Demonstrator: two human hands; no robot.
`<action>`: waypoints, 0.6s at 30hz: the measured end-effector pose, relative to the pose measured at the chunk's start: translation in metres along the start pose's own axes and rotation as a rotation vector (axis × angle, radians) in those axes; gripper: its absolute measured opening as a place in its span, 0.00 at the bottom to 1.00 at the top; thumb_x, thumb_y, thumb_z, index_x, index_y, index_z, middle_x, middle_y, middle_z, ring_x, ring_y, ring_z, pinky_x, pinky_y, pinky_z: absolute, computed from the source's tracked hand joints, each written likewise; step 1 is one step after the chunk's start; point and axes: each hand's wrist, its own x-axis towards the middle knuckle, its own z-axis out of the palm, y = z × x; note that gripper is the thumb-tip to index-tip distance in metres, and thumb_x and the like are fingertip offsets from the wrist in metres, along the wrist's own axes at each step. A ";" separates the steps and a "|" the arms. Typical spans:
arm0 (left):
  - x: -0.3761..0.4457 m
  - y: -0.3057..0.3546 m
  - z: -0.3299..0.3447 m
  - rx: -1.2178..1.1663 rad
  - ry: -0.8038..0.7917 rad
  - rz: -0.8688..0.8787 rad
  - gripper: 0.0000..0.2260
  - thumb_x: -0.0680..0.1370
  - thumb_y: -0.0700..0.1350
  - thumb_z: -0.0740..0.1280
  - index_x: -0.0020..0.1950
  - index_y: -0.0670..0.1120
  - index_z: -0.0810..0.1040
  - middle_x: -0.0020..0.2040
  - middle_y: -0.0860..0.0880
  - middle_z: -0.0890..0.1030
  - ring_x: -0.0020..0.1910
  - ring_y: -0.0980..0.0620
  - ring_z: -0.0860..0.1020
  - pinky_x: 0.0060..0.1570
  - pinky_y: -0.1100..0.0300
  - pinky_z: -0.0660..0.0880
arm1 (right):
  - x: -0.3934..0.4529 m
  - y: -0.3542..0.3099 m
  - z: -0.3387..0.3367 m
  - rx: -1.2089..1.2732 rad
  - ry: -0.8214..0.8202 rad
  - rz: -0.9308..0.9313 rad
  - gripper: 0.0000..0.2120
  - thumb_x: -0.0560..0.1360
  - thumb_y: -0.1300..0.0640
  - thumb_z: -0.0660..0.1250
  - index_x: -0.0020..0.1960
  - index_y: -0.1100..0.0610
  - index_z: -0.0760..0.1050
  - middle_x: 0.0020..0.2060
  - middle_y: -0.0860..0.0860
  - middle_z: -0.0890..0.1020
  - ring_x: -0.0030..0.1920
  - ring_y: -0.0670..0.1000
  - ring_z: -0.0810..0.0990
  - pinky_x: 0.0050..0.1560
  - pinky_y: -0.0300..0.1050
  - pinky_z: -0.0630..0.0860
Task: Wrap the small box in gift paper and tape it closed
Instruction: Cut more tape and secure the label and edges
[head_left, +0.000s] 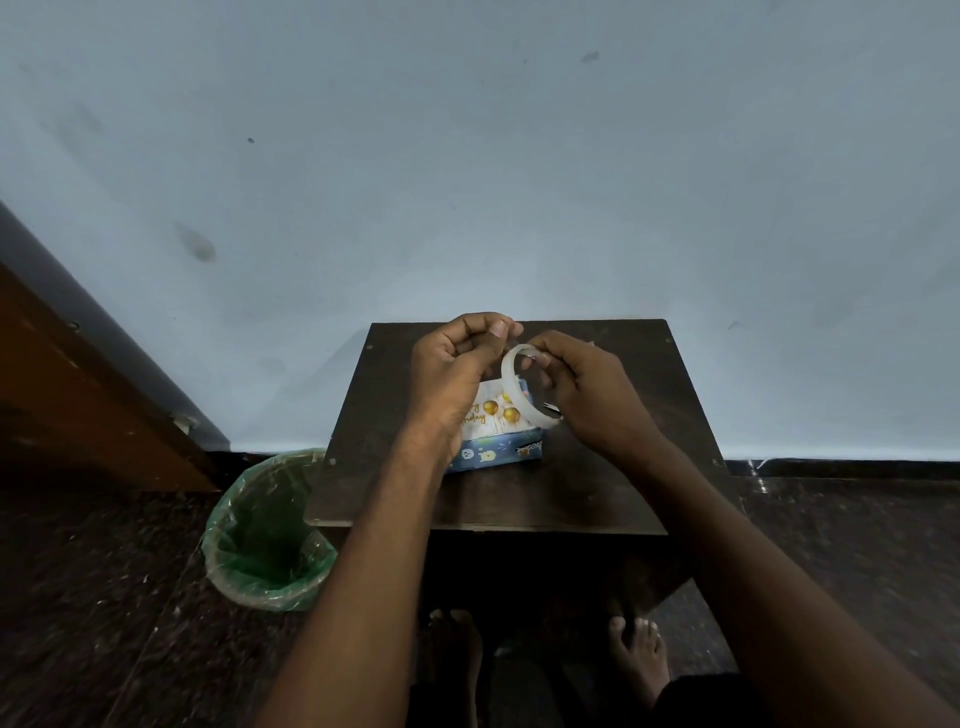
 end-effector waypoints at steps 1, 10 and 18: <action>0.000 0.000 0.001 -0.034 0.006 -0.010 0.04 0.83 0.38 0.71 0.51 0.44 0.85 0.51 0.44 0.89 0.44 0.53 0.84 0.43 0.59 0.79 | 0.000 0.001 0.000 -0.014 0.002 0.009 0.09 0.83 0.63 0.64 0.50 0.55 0.81 0.40 0.44 0.82 0.40 0.45 0.78 0.41 0.42 0.72; 0.001 0.007 -0.006 0.020 -0.095 -0.110 0.11 0.79 0.38 0.75 0.60 0.47 0.85 0.55 0.45 0.89 0.49 0.54 0.84 0.42 0.62 0.74 | -0.002 0.002 -0.005 0.040 0.015 0.113 0.18 0.83 0.64 0.62 0.41 0.44 0.75 0.34 0.39 0.77 0.38 0.37 0.75 0.37 0.30 0.67; -0.002 0.007 -0.002 0.098 -0.138 -0.027 0.13 0.78 0.36 0.76 0.62 0.43 0.85 0.48 0.44 0.89 0.48 0.49 0.88 0.46 0.60 0.82 | 0.000 -0.002 -0.004 0.215 0.048 0.018 0.14 0.78 0.62 0.68 0.61 0.55 0.84 0.53 0.45 0.87 0.56 0.46 0.84 0.58 0.47 0.80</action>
